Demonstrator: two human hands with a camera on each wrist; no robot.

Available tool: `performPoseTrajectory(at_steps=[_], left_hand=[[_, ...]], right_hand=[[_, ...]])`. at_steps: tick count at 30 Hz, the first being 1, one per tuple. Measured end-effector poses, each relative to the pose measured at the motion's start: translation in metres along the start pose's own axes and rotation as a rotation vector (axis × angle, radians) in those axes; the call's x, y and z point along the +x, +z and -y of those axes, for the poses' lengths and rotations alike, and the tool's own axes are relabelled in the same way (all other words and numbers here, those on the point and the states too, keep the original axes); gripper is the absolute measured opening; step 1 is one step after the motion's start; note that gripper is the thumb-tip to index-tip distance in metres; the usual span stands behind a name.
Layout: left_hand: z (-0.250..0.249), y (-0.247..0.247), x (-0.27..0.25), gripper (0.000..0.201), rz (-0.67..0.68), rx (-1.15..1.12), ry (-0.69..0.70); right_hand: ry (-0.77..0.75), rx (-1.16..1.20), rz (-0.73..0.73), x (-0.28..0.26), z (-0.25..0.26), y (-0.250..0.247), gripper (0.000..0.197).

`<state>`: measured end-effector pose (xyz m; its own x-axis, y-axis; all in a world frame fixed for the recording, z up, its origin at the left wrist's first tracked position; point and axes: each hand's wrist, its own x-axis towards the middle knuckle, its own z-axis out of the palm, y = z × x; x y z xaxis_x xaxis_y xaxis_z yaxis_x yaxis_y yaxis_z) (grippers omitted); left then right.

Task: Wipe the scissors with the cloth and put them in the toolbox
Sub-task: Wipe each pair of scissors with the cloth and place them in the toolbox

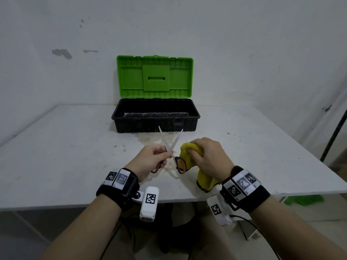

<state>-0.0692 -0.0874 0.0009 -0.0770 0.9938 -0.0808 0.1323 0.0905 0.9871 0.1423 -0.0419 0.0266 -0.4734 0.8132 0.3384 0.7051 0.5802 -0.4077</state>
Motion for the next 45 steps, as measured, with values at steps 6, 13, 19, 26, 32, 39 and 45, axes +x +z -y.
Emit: performPoseTrajectory(at_steps=[6, 13, 19, 26, 32, 39, 45], left_hand=[[-0.008, 0.006, -0.005, 0.016, 0.027, 0.019, -0.059], [-0.011, 0.020, 0.000, 0.005, -0.028, -0.007, -0.020], [-0.011, 0.026, -0.001, 0.006, -0.009, 0.012, 0.081], [-0.008, 0.023, -0.002, 0.011, 0.012, -0.022, 0.112], [-0.003, 0.022, -0.005, 0.007, -0.033, -0.049, 0.043], [-0.004, 0.024, -0.001, 0.005, 0.002, -0.019, 0.083], [0.001, 0.021, -0.006, 0.010, 0.022, -0.008, 0.105]], right_hand=[[-0.101, -0.005, -0.082, -0.003, 0.013, -0.013, 0.016], [-0.130, -0.045, 0.038, -0.006, 0.018, 0.005, 0.030], [-0.175, -0.079, -0.045, -0.006, 0.017, 0.004, 0.023], [-0.076, -0.135, -0.145, 0.005, 0.007, 0.000, 0.018], [0.072, -0.040, -0.262, 0.017, -0.010, -0.022, 0.022], [-0.142, -0.150, -0.073, -0.013, 0.019, 0.009, 0.022], [0.012, -0.139, -0.142, 0.007, 0.001, 0.001, 0.018]])
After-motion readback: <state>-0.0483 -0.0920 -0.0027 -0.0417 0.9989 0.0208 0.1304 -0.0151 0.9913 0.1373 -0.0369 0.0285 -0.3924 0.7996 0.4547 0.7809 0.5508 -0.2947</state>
